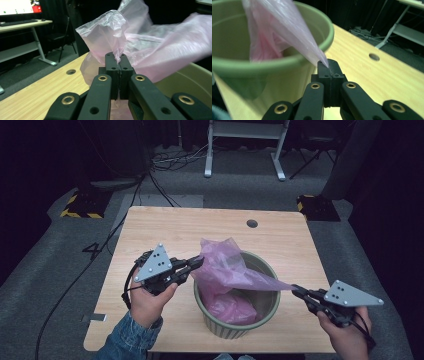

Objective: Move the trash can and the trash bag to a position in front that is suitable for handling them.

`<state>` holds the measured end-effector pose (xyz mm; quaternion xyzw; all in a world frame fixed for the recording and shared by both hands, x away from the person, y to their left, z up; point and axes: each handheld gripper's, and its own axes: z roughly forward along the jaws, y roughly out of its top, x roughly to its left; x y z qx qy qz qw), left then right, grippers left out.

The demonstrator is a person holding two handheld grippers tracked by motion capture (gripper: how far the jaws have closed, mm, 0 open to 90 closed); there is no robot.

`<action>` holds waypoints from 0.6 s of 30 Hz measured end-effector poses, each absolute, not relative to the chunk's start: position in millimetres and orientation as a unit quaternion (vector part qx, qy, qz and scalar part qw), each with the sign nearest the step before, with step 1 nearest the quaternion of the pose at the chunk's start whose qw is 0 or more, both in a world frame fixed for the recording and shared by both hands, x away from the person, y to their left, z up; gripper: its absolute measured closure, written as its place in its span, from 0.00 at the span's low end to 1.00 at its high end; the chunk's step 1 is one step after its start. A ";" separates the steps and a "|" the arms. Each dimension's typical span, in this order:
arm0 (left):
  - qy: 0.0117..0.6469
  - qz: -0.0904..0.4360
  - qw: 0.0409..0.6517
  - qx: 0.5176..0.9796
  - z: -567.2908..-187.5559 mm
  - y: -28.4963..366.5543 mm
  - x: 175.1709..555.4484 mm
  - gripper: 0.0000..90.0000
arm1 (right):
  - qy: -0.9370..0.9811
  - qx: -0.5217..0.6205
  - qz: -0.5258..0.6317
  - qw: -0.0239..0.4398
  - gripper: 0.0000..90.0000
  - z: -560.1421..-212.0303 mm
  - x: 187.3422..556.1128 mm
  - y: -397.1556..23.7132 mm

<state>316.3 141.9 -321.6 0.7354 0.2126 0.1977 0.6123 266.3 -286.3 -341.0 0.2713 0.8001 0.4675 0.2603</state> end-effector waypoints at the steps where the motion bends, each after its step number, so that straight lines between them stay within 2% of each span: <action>1: 0.216 0.200 0.614 0.733 -322.8 142.2 318.0 1.00 | 0.800 0.274 0.467 0.259 1.00 -342.7 262.7 -288.3; 9: 0.222 0.212 0.618 0.724 -326.1 142.7 321.9 1.00 | 0.805 0.279 0.461 0.246 1.00 -348.3 237.8 -303.9; 17: 0.227 0.213 0.622 0.718 -328.1 140.1 327.0 0.99 | 0.816 0.277 0.459 0.215 1.00 -354.2 234.4 -306.6; 18: 0.226 0.215 0.622 0.718 -328.0 139.7 326.7 0.99 | 0.816 0.276 0.461 0.213 0.91 -353.7 234.3 -307.1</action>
